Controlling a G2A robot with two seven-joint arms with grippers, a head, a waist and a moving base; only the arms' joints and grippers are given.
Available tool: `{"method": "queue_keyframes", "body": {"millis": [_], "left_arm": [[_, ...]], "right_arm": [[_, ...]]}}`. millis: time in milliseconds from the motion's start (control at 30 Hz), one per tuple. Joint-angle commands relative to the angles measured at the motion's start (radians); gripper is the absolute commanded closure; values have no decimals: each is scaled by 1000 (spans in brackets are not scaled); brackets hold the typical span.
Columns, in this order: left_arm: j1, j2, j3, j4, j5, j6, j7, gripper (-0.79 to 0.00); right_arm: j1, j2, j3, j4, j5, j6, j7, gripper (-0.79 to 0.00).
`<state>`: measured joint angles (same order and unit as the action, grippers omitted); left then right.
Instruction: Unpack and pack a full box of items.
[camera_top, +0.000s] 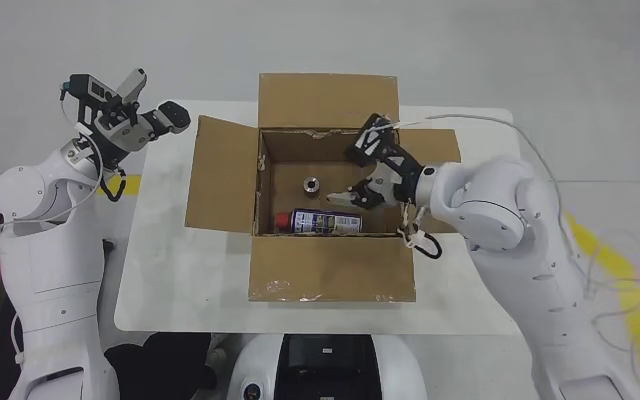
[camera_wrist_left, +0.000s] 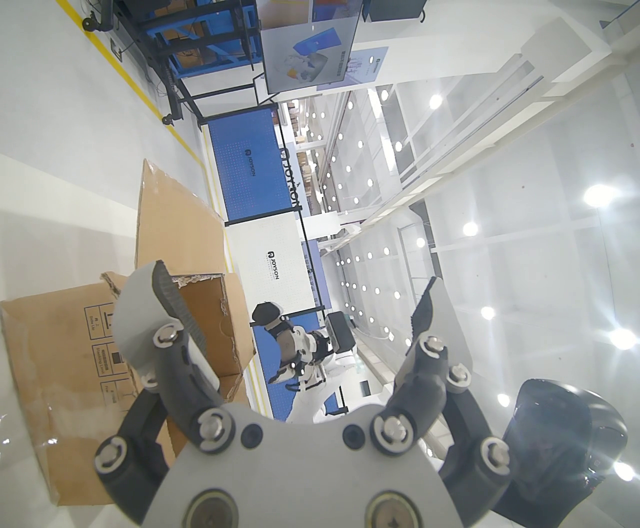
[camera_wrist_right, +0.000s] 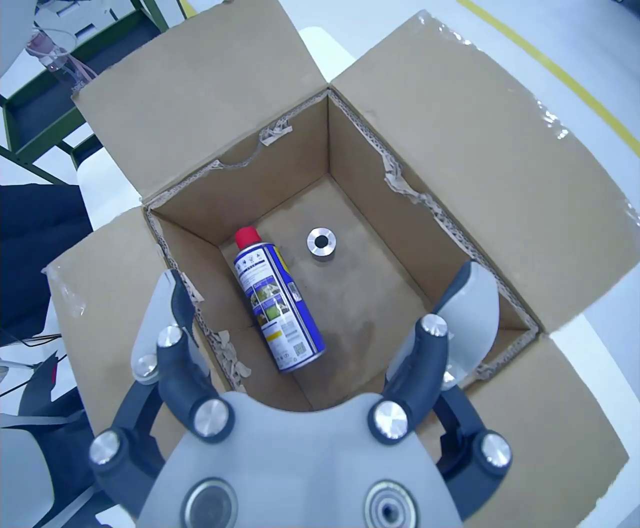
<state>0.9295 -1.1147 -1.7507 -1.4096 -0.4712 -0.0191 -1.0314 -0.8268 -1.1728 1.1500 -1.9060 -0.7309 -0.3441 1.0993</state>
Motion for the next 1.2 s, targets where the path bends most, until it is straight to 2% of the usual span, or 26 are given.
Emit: {"method": "queue_keyframes", "body": {"millis": [0,233,633,1167], "left_arm": [[0,0,0,0,0,0,0,-785],[0,0,0,0,0,0,0,-785],[0,0,0,0,0,0,0,-785],[0,0,0,0,0,0,0,-785]], "right_arm": [[-18,6,27,-14,8,-7,11,-785],[-101,33,154,-69,33,-17,33,-785],[-283,81,452,-86,54,-55,36,-785],[-407,123,667,20,58,-70,36,-785]]}}
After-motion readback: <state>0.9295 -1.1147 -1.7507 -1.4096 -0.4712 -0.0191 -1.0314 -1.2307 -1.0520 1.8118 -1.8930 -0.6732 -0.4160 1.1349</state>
